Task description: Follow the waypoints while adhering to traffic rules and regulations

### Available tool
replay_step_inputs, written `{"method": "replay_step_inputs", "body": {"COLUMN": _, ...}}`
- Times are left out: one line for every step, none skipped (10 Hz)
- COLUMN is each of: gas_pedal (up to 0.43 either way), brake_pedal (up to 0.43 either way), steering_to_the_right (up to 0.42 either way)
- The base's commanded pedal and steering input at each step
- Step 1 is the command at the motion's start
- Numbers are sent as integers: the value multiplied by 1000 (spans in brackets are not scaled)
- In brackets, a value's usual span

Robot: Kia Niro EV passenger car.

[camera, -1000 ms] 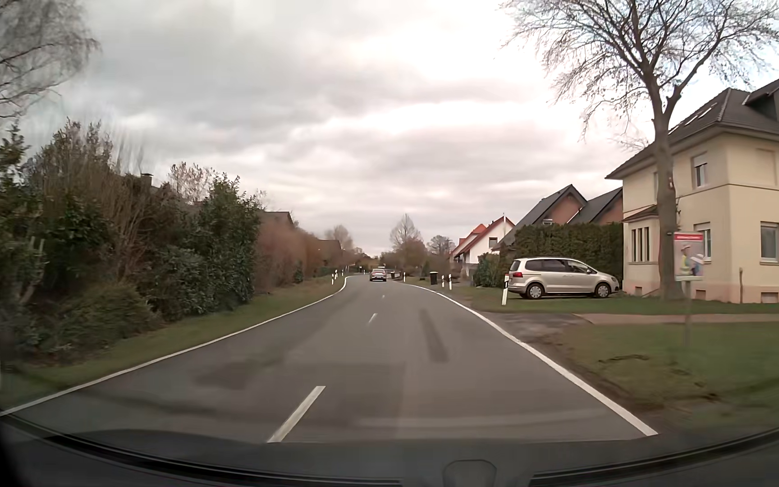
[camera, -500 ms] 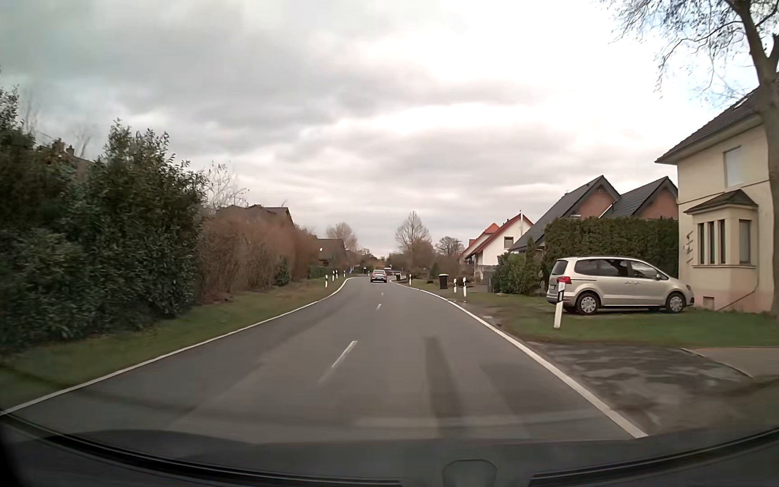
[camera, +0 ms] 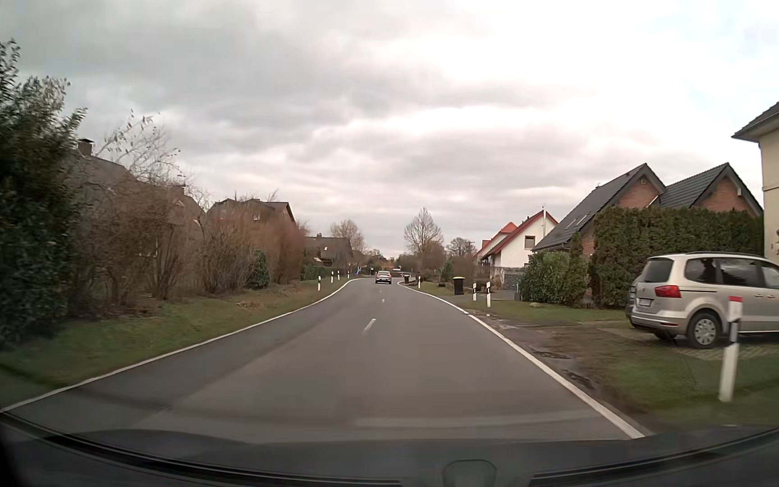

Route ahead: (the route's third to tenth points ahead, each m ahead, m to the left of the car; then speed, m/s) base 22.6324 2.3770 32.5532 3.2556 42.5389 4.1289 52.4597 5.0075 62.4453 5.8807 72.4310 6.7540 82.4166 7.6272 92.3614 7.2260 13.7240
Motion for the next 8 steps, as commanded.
{"method": "replay_step_inputs", "body": {"gas_pedal": 220, "brake_pedal": 0, "steering_to_the_right": -10}}
{"method": "replay_step_inputs", "body": {"gas_pedal": 220, "brake_pedal": 0, "steering_to_the_right": -10}}
{"method": "replay_step_inputs", "body": {"gas_pedal": 220, "brake_pedal": 0, "steering_to_the_right": -10}}
{"method": "replay_step_inputs", "body": {"gas_pedal": 220, "brake_pedal": 0, "steering_to_the_right": -10}}
{"method": "replay_step_inputs", "body": {"gas_pedal": 220, "brake_pedal": 0, "steering_to_the_right": -10}}
{"method": "replay_step_inputs", "body": {"gas_pedal": 220, "brake_pedal": 0, "steering_to_the_right": -10}}
{"method": "replay_step_inputs", "body": {"gas_pedal": 220, "brake_pedal": 0, "steering_to_the_right": -10}}
{"method": "replay_step_inputs", "body": {"gas_pedal": 209, "brake_pedal": 0, "steering_to_the_right": -10}}
